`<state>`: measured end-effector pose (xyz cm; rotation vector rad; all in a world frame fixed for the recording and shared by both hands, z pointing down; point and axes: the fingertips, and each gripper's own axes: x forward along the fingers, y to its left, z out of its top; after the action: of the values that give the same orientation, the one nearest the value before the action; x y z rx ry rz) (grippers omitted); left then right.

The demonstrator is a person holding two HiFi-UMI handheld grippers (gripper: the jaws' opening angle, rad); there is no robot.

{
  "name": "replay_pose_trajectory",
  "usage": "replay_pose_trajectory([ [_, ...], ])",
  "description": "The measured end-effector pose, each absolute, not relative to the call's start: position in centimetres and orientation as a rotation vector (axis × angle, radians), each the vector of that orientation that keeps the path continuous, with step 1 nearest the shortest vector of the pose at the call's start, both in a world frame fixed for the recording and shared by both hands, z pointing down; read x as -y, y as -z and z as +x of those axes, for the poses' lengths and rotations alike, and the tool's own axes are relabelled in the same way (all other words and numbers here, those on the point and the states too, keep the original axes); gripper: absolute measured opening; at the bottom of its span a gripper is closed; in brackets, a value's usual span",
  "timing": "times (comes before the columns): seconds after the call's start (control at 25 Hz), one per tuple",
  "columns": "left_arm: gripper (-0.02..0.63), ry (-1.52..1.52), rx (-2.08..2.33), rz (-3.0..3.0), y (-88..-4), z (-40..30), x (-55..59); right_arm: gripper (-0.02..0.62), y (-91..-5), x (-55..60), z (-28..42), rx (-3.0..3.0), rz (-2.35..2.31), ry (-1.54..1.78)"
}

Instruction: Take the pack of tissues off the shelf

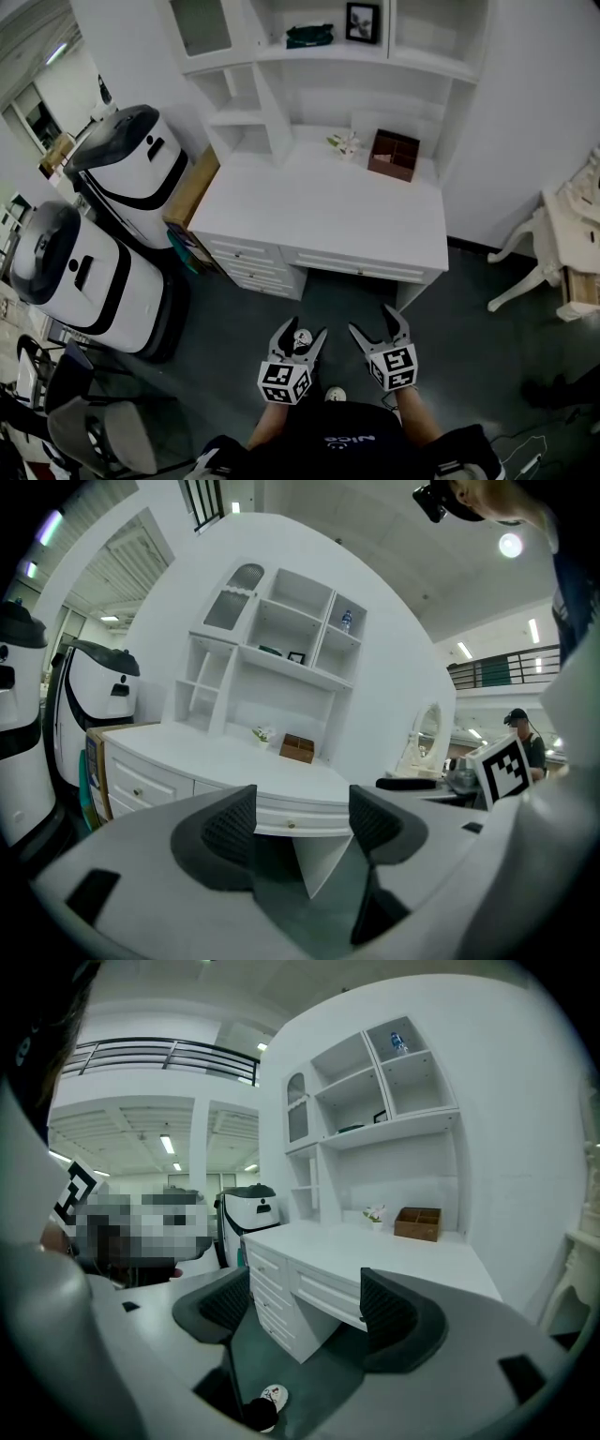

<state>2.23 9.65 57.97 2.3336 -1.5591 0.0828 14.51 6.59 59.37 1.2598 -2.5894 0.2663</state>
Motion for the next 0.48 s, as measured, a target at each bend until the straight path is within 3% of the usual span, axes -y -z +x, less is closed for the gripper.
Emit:
replay_pose_trajectory([
  [0.48, 0.305, -0.086, 1.437, 2.418, -58.5, 0.4, 2.1, 0.359, -59.4, 2.8, 12.9, 2.527, 1.38, -0.275],
])
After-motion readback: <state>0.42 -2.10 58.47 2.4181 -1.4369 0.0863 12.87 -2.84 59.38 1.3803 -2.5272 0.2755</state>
